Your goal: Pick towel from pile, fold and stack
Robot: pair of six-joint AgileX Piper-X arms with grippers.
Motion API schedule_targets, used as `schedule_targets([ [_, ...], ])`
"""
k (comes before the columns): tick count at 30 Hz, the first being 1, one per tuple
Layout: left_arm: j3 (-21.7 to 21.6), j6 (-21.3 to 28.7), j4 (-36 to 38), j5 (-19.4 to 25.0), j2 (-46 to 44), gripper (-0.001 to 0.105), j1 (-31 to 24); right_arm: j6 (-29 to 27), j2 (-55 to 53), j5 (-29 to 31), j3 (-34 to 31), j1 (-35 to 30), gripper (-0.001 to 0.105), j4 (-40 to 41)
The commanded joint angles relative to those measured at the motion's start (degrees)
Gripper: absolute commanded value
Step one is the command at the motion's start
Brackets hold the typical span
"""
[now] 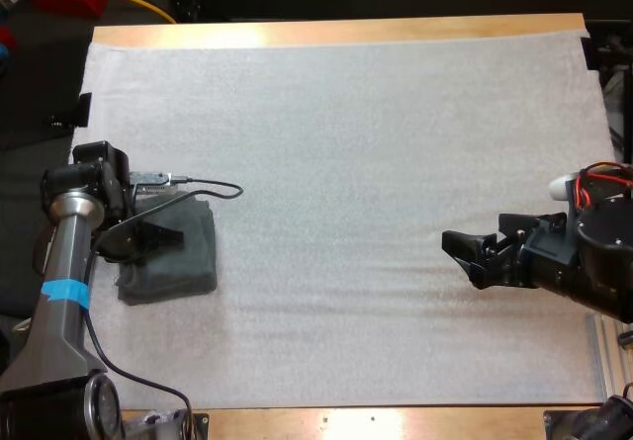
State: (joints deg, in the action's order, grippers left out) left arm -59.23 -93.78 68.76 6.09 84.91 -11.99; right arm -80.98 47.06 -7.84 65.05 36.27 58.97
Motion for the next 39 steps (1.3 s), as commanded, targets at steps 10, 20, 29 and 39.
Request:
schedule_targets([
  [10,-0.6,0.3,0.8,-0.7,-0.5,0.069,0.0,0.1,-0.3,0.1,0.4,-0.1,0.08,0.0],
  [20,-9.3,-0.6,6.9,-9.5,-0.5,0.068,0.3,0.1,-0.3,0.1,0.4,-0.1,0.08,0.0],
  [29,-9.6,-5.1,-1.3,-13.9,1.2,0.068,0.3,0.1,-0.3,0.1,0.4,-0.1,0.08,0.0],
  [39,-9.6,-5.4,-4.1,-13.2,9.2,0.068,0.3,0.1,-0.3,0.0,0.4,-0.1,0.08,0.0],
])
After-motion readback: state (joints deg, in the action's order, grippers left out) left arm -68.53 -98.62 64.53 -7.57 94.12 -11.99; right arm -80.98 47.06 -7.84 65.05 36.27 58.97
